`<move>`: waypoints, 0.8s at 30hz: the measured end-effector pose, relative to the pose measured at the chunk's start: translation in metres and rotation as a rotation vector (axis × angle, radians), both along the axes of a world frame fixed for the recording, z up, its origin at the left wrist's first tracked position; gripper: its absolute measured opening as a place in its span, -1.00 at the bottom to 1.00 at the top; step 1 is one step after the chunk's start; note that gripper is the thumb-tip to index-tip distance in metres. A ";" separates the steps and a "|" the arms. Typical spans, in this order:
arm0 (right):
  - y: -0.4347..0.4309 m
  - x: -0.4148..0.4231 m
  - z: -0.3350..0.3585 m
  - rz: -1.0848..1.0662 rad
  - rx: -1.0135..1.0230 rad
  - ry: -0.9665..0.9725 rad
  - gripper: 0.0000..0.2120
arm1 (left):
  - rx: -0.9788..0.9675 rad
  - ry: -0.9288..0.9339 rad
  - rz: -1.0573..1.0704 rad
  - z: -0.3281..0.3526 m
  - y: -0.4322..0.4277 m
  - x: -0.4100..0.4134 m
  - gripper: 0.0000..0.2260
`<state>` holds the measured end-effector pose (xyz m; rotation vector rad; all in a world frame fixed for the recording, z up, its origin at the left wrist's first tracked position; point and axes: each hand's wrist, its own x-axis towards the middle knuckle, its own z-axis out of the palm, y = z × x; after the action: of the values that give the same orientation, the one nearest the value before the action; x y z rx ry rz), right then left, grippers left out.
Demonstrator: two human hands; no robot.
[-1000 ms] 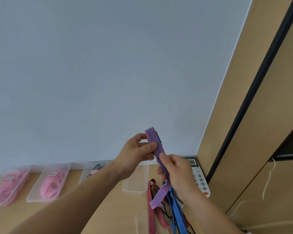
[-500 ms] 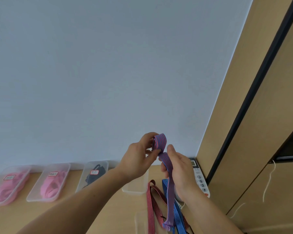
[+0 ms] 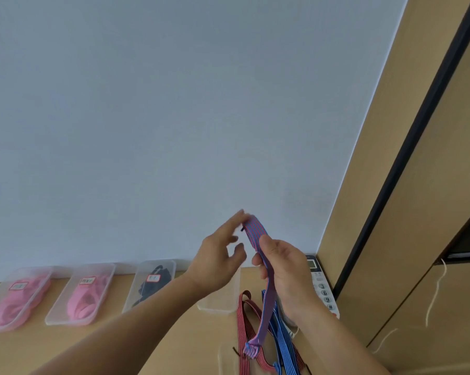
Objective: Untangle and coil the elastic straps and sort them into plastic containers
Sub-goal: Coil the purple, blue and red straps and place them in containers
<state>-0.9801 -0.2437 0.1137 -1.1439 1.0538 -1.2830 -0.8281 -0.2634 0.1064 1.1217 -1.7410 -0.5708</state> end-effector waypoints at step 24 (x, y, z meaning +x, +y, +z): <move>-0.001 -0.011 -0.011 -0.035 0.056 0.119 -0.53 | 0.361 0.330 -0.309 0.012 -0.010 0.000 -0.58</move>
<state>-0.9910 -0.2445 0.1030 -1.1750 1.1955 -1.2168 -0.8282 -0.2739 0.1180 0.9328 -1.5635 -1.2282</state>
